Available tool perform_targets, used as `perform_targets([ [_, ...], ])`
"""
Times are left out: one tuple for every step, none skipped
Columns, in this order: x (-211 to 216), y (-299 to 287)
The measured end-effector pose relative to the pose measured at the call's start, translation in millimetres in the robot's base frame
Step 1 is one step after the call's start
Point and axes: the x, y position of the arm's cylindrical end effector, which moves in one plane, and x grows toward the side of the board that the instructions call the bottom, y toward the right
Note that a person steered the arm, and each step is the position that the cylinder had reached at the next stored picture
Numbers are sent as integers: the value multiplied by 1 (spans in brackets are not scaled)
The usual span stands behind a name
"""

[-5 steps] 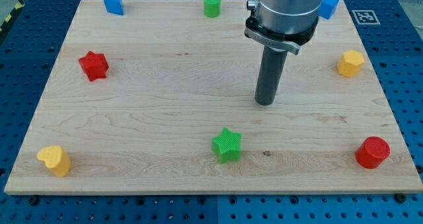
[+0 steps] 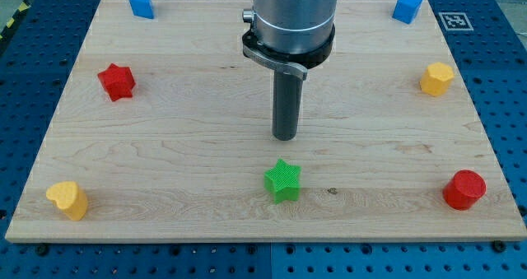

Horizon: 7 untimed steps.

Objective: Move the green star right and up a bit

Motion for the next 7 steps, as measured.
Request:
perform_targets([
  [14, -32],
  [22, -51],
  [36, -54],
  [95, -58],
  [102, -58],
  [87, -33],
  [69, -4],
])
